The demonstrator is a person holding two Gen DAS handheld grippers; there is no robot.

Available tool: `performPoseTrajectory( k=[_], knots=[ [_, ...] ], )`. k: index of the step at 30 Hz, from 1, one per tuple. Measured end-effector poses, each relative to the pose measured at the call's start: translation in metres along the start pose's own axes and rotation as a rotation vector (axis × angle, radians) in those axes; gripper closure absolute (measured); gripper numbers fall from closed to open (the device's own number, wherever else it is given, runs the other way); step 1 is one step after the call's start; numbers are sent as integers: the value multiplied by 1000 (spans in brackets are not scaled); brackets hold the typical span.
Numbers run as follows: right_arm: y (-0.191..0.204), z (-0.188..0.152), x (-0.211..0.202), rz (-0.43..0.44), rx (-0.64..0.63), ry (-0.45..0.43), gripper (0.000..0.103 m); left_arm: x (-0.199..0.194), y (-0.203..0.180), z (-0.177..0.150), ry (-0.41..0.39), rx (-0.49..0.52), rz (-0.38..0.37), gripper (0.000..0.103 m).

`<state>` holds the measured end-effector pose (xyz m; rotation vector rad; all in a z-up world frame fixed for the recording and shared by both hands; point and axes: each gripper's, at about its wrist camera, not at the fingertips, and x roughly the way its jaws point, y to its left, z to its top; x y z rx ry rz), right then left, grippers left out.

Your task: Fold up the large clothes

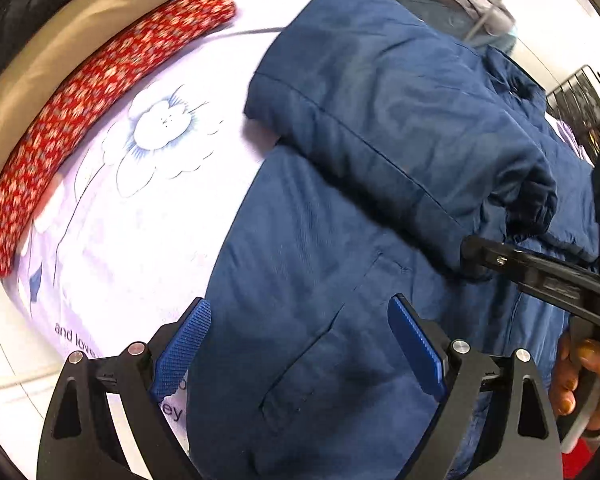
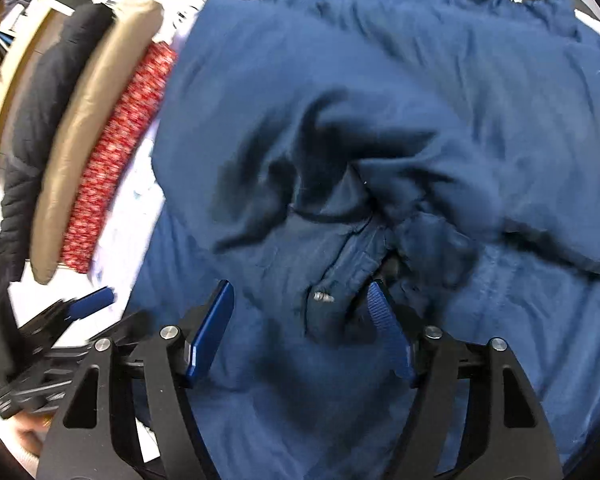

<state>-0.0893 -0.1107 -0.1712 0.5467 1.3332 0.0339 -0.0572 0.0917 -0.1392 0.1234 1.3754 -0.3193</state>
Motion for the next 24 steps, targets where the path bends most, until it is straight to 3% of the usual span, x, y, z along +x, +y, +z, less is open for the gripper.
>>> performPoseTrajectory(
  k=[2, 3, 10, 14, 20, 24],
  knots=[
    [-1, 5, 3, 27, 6, 12, 81, -1, 0, 0, -4, -13, -6, 15],
    [0, 7, -1, 37, 10, 0, 83, -2, 2, -1, -7, -12, -6, 15],
    [35, 42, -111, 86, -174, -266, 85, -2, -7, 7, -19, 27, -5, 15],
    [15, 62, -173, 40, -200, -370, 85, -5, -17, 15, -37, 51, -16, 15],
    [-57, 54, -196, -140, -168, -334, 85, -3, -14, 17, -37, 45, -20, 15],
    [-114, 46, -174, -220, -79, -251, 85, 3, -9, 13, -16, 45, -10, 15]
  ],
)
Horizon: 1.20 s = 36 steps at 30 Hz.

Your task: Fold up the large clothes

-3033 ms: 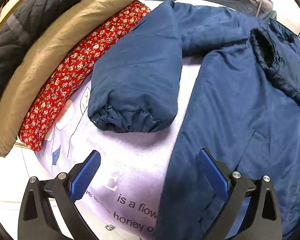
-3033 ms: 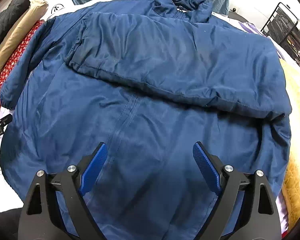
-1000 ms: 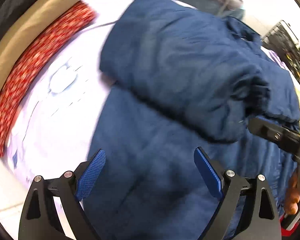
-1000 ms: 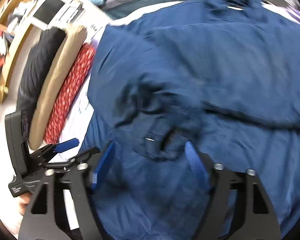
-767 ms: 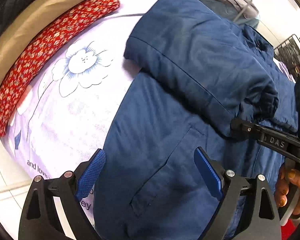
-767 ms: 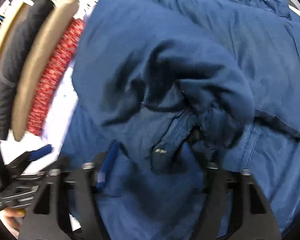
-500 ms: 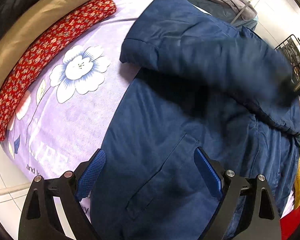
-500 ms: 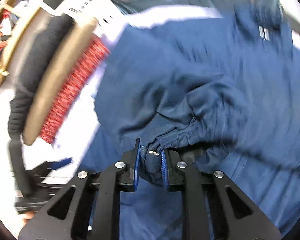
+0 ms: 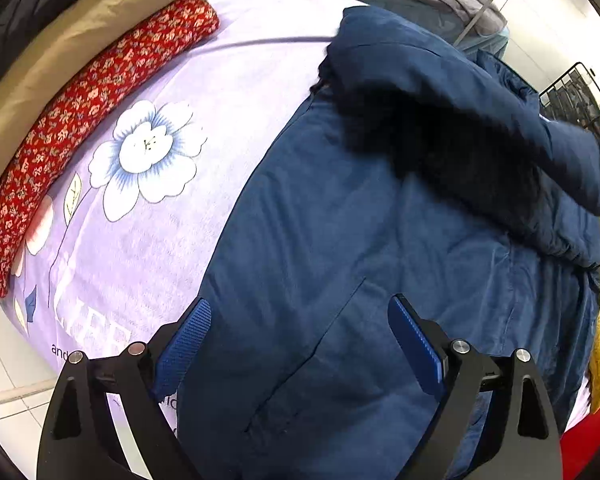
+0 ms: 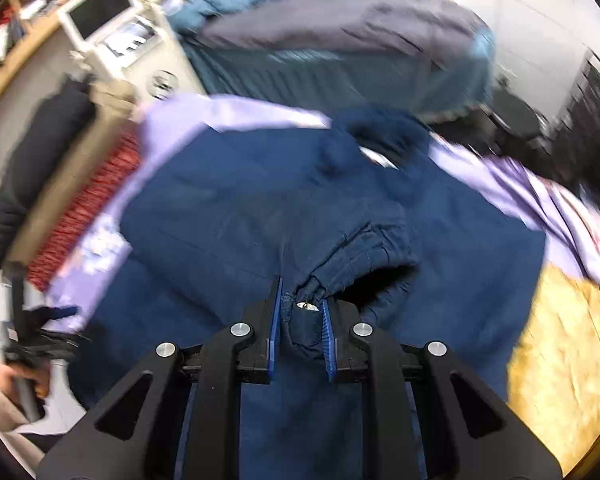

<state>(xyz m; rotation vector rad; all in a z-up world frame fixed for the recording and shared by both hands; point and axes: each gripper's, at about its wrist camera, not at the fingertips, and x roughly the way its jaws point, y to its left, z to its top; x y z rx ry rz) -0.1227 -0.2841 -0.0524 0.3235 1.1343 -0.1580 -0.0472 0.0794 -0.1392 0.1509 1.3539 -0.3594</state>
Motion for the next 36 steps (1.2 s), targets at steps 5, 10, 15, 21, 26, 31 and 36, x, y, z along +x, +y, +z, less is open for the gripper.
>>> performPoseTrajectory(
  k=[5, 10, 15, 21, 26, 31, 36],
  knots=[
    [-34, -23, 43, 15, 81, 96, 85, 1, 1, 1, 2, 12, 11, 15],
    [-47, -42, 88, 53, 182, 175, 85, 3, 4, 0, 7, 9, 22, 15],
    [-54, -52, 101, 71, 272, 167, 81, 8, 6, -5, 21, 11, 43, 15],
    [-45, -55, 95, 29, 266, 144, 72, 13, 2, -7, 28, 20, 60, 15],
    [-38, -67, 66, 21, 338, 59, 39, 13, -4, -5, 11, 40, 62, 14],
    [-34, -80, 46, -16, 302, 34, 38, 16, -9, -1, 14, 67, 58, 11],
    [-40, -99, 36, -38, 290, 62, 37, 15, -14, 0, 6, 110, 68, 11]
  ],
)
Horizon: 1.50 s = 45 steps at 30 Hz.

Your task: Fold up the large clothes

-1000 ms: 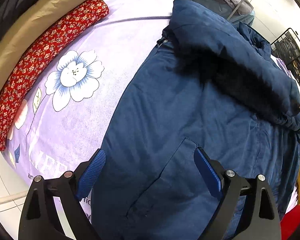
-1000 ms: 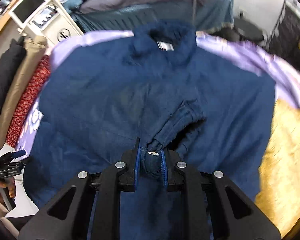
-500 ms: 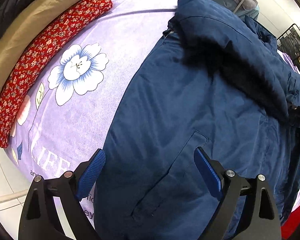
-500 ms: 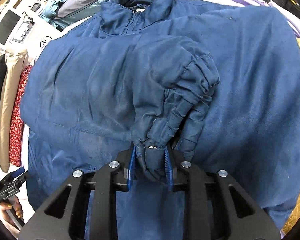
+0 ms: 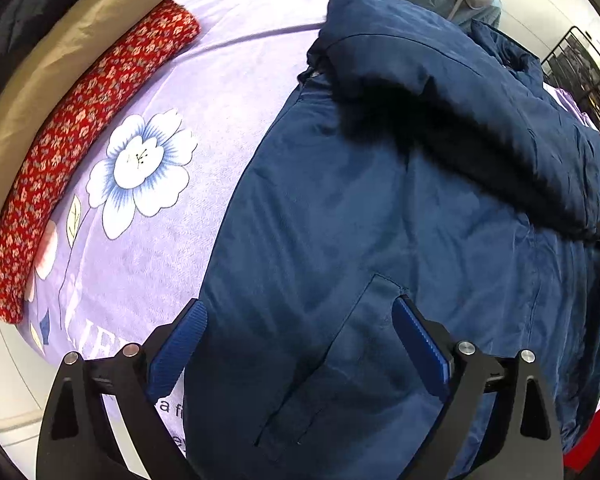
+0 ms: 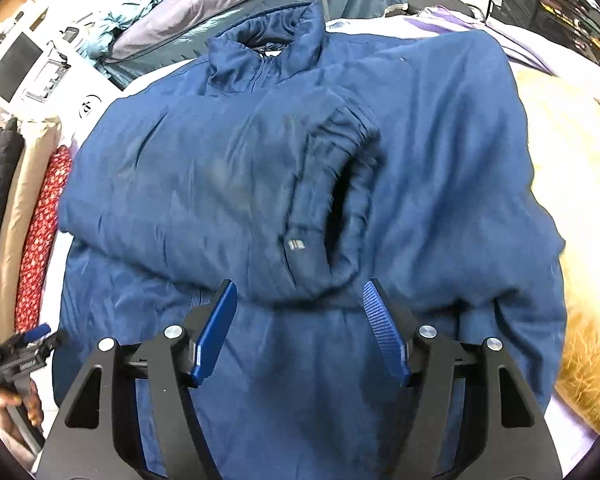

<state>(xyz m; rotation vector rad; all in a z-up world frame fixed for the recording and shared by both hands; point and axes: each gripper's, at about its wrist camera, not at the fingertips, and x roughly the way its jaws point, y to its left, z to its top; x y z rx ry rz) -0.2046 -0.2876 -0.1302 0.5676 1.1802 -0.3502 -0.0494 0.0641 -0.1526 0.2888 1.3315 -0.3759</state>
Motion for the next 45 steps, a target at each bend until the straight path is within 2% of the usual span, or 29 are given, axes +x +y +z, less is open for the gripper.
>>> performPoseTrajectory(
  k=[2, 8, 11, 13, 16, 18, 21, 24, 27, 31, 34, 40, 42, 45],
  knots=[
    [-6, -6, 1, -29, -5, 12, 37, -1, -1, 0, -10, 20, 0, 11],
    [-29, -42, -20, -38, 37, 29, 37, -2, 2, 0, -25, 113, -17, 11],
    [-47, -61, -36, -50, 81, 14, 30, -5, 13, 0, -44, 173, -12, 7],
    [-62, -72, -46, -60, 117, 6, 30, -7, 23, 0, -65, 197, 9, 7],
    [-86, -91, -62, -72, 179, -8, 30, -7, 46, 1, -76, 190, 33, 7],
    [-102, -107, -70, -62, 230, -7, 30, -4, 67, 2, -62, 151, 31, 7],
    [-115, -130, -72, -46, 277, 15, 30, 1, 90, -2, -37, 94, -13, 7],
    [-116, -146, -72, -75, 279, 24, 30, 6, 96, -11, -9, 74, -67, 7],
    [-117, -167, -70, -64, 312, 59, 30, 15, 91, -23, 37, 88, -126, 7],
    [-119, -192, -62, -39, 344, 116, 30, 32, 78, -43, 101, 147, -132, 7],
    [-116, -212, -57, 3, 345, 157, 30, 38, 78, -58, 133, 129, -180, 7],
    [-114, -245, -56, 94, 399, 181, 30, 35, 98, -72, 164, -10, -302, 9],
    [-119, -252, -56, 125, 458, 174, 30, 33, 97, -75, 166, 4, -326, 11],
    [-122, -254, -51, 156, 502, 177, 30, 36, 91, -74, 157, 54, -314, 11]
  ],
)
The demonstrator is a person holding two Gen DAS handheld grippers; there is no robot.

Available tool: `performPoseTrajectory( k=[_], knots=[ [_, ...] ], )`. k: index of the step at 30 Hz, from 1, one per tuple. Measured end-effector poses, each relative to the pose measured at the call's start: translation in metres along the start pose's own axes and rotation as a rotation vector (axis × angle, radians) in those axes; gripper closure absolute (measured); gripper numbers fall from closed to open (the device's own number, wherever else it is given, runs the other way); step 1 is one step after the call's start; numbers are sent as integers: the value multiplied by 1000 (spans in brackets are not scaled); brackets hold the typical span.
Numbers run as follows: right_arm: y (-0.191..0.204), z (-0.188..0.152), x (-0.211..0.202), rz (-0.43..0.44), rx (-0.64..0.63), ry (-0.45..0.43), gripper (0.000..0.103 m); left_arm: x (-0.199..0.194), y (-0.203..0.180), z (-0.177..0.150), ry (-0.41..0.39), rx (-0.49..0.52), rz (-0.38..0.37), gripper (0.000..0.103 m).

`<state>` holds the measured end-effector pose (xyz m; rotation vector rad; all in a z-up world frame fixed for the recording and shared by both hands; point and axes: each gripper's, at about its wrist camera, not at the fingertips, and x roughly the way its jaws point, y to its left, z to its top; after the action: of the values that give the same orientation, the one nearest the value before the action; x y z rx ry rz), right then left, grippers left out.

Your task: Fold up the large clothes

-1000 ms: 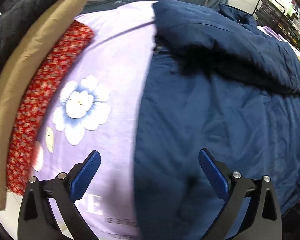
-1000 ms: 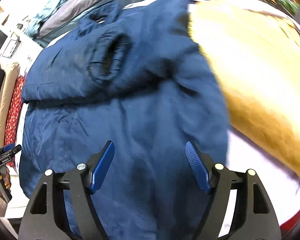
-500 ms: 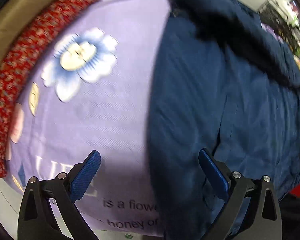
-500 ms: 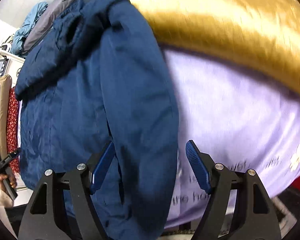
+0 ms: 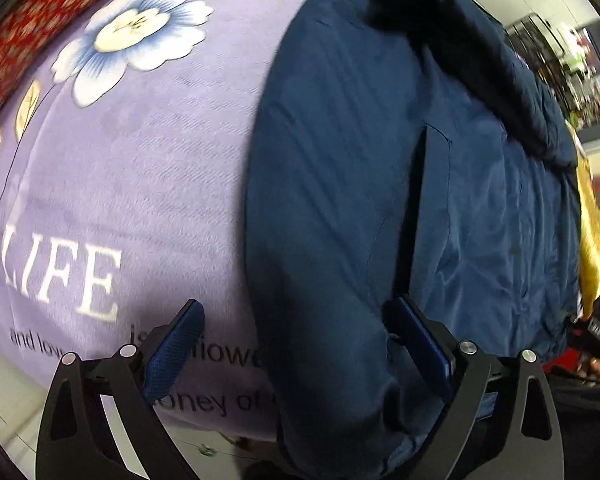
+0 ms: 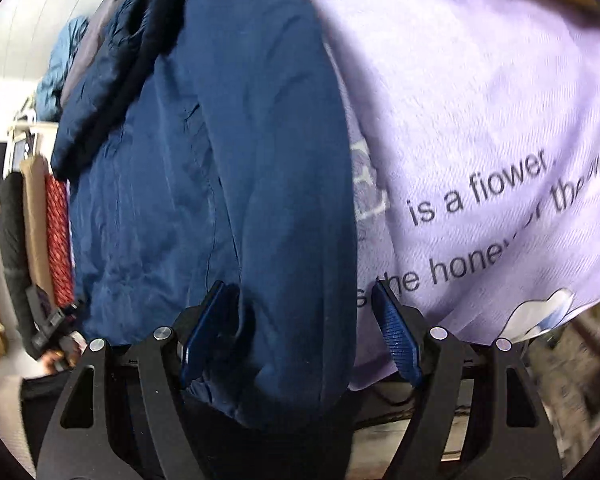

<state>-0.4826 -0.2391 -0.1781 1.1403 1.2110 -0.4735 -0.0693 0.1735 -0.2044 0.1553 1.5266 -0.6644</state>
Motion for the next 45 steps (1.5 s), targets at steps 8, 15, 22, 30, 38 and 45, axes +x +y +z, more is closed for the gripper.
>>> performPoseTrajectory(
  k=[8, 15, 22, 30, 38, 45],
  knots=[
    [21, 12, 10, 24, -69, 52, 60, 6, -12, 18, 32, 91, -35, 52],
    [31, 5, -3, 81, -149, 71, 89, -9, -19, 0, 14, 116, -78, 88],
    [31, -5, -9, 110, -158, 102, 91, -23, -30, -10, 38, 182, -60, 89],
    [31, -8, 1, 94, -121, 122, 91, -9, -45, 7, 48, 130, -15, 89],
    [62, 18, -7, 191, -136, 81, 91, -29, -75, 47, -31, 141, -49, 89],
    [133, 85, -10, 230, -258, -34, 91, -51, -123, 105, -150, 249, -41, 90]
  ],
)
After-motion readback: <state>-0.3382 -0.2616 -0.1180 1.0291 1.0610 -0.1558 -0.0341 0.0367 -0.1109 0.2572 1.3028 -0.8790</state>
